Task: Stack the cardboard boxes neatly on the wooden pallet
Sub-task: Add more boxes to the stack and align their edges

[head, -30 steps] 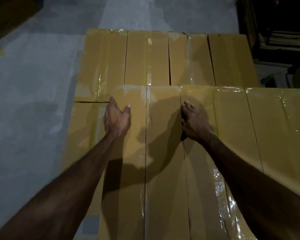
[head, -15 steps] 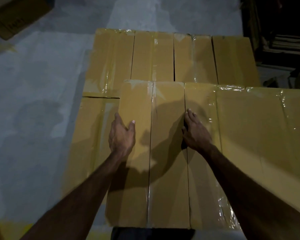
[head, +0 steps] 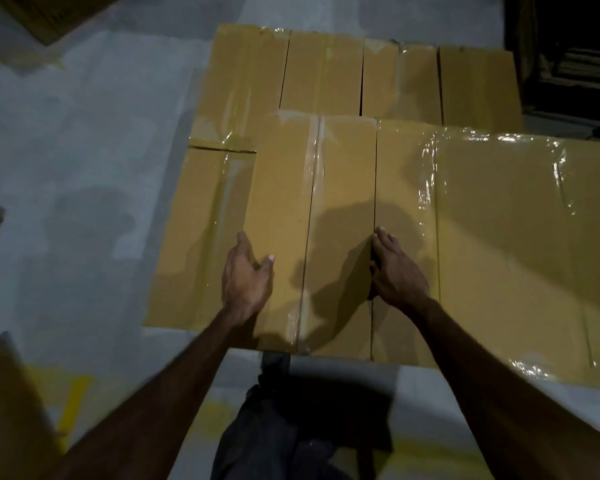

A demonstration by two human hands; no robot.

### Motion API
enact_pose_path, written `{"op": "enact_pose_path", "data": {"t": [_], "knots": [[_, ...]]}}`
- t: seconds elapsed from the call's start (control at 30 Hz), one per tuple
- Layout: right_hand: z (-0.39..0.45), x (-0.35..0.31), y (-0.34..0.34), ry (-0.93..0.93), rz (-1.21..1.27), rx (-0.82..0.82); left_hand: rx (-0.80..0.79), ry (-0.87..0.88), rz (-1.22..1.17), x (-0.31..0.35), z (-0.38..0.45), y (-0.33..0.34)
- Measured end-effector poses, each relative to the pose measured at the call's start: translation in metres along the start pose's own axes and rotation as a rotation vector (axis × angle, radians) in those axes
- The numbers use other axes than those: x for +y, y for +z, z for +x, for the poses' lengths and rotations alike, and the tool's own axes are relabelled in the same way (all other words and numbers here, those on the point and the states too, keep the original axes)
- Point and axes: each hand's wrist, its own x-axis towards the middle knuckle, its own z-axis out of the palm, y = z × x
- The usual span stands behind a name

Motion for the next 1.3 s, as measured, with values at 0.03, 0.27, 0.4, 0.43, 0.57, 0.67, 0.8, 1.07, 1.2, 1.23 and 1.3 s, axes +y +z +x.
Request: {"op": "enact_pose_path", "data": {"t": [0.03, 0.27, 0.4, 0.43, 0.57, 0.67, 0.8, 1.07, 1.2, 1.23, 1.3], "knots": [[-0.01, 0.001, 0.004, -0.011, -0.007, -0.003, 0.0, 0.0, 0.008, -0.005, -0.009, 0.0], [-0.077, 0.003, 0.03, -0.02, -0.03, -0.069, -0.006, -0.055, 0.023, -0.034, -0.057, -0.002], [-0.106, 0.004, 0.045, -0.017, -0.04, -0.085, 0.011, -0.061, -0.01, -0.045, -0.079, -0.001], [-0.111, 0.002, 0.047, -0.018, -0.04, -0.088, 0.015, -0.063, -0.018, -0.048, -0.084, -0.002], [-0.127, -0.003, 0.054, -0.006, -0.041, -0.091, 0.025, -0.071, -0.042, -0.061, -0.103, -0.003], [-0.132, -0.004, 0.055, -0.009, -0.03, -0.097, 0.013, -0.083, -0.085, -0.066, -0.113, -0.003], [-0.13, -0.004, 0.053, 0.006, -0.003, -0.104, -0.03, -0.102, -0.147, -0.07, -0.11, -0.006], [-0.153, -0.013, 0.042, 0.015, 0.0, -0.198, -0.172, -0.125, -0.003, -0.083, -0.125, -0.032], [-0.201, -0.025, 0.041, 0.056, 0.045, -0.263, -0.241, -0.109, 0.109, -0.072, -0.171, -0.053], [-0.216, -0.027, 0.039, 0.067, 0.071, -0.262, -0.254, -0.108, 0.119, -0.067, -0.184, -0.059], [-0.246, -0.033, 0.033, 0.135, 0.185, -0.226, -0.252, -0.108, 0.082, -0.057, -0.21, -0.071]]}}
